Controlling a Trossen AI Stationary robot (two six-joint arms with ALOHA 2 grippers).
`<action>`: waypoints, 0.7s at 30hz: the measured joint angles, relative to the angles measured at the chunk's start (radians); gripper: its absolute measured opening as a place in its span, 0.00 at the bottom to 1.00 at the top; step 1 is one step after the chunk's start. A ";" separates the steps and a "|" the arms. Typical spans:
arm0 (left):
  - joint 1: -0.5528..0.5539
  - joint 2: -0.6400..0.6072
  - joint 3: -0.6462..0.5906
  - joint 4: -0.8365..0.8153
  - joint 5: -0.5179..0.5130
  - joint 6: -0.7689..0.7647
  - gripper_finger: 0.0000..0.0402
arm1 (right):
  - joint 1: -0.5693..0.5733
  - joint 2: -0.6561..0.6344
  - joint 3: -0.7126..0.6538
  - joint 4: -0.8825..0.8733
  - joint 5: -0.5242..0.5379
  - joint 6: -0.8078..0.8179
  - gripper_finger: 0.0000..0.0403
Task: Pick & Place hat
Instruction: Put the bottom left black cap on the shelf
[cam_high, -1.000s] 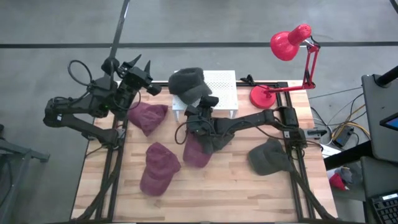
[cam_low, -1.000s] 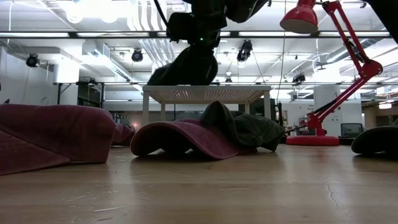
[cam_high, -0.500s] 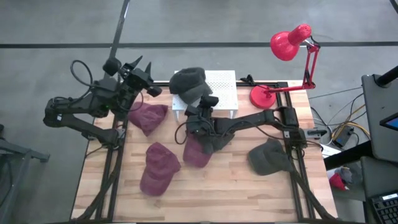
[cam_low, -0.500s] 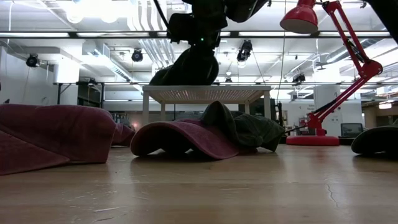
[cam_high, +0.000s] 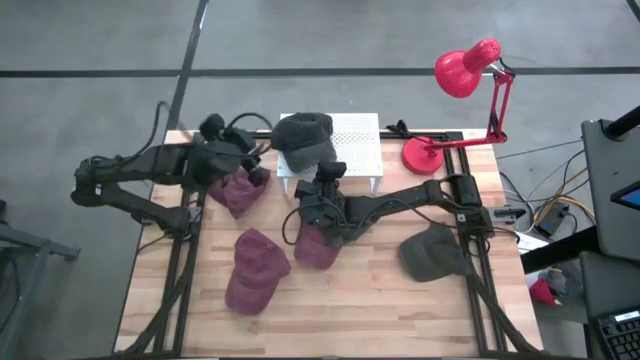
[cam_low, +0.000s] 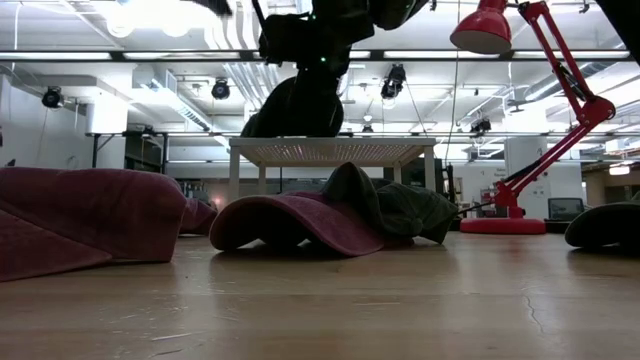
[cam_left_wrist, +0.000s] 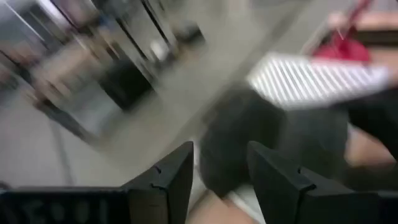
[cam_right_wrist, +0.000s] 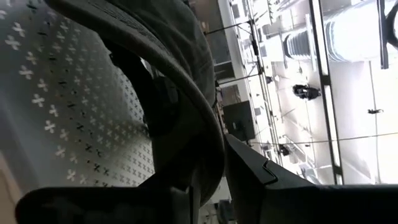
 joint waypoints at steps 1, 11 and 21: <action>0.018 0.010 -0.003 -0.047 0.048 -0.052 0.41 | 0.000 0.000 -0.002 0.000 0.000 0.004 0.15; 0.096 0.057 -0.256 0.084 0.154 -0.185 0.41 | 0.007 0.000 -0.048 0.000 0.004 0.023 0.15; 0.152 0.079 -0.380 0.262 0.219 -0.191 0.41 | 0.042 0.000 -0.098 0.000 -0.029 0.042 0.15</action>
